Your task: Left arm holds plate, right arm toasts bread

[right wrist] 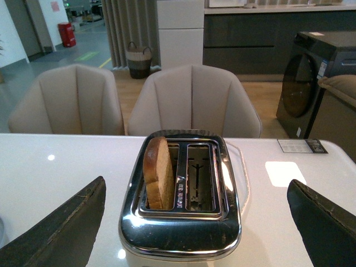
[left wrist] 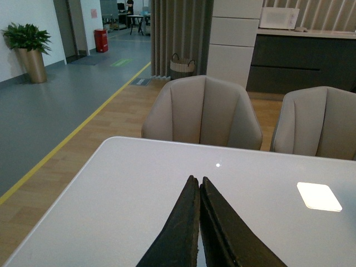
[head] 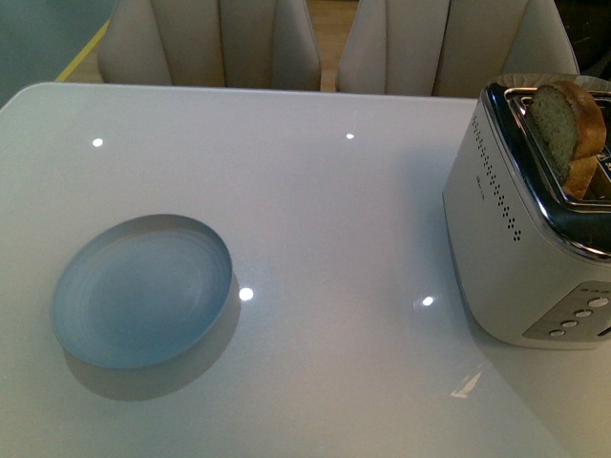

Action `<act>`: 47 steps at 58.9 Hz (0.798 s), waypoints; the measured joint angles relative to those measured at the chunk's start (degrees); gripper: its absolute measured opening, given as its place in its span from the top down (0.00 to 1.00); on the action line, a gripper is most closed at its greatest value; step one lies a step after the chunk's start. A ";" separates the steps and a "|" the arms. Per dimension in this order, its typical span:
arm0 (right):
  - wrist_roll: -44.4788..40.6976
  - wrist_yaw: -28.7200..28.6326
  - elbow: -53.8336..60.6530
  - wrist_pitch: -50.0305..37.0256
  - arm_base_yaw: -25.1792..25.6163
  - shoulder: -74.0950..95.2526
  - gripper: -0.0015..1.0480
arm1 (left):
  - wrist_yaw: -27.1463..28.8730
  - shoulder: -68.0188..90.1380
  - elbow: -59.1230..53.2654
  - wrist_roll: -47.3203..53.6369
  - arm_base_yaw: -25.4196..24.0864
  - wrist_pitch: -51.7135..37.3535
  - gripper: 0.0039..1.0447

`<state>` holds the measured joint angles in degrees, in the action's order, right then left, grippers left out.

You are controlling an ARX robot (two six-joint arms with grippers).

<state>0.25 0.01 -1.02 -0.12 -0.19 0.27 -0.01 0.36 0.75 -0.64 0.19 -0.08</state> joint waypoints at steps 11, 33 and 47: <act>0.00 -0.02 0.00 0.00 0.00 0.00 0.09 | 0.00 0.00 0.00 0.00 0.00 0.00 0.73; 0.00 0.00 0.00 0.00 0.00 0.00 0.09 | 0.00 0.00 0.00 0.00 0.00 0.00 0.09; 0.00 0.00 0.00 0.00 0.00 0.00 0.09 | 0.00 0.00 0.00 0.09 0.00 0.00 0.07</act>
<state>0.25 0.01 -1.02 -0.12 -0.19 0.27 -0.01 0.36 0.75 -0.56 0.19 -0.08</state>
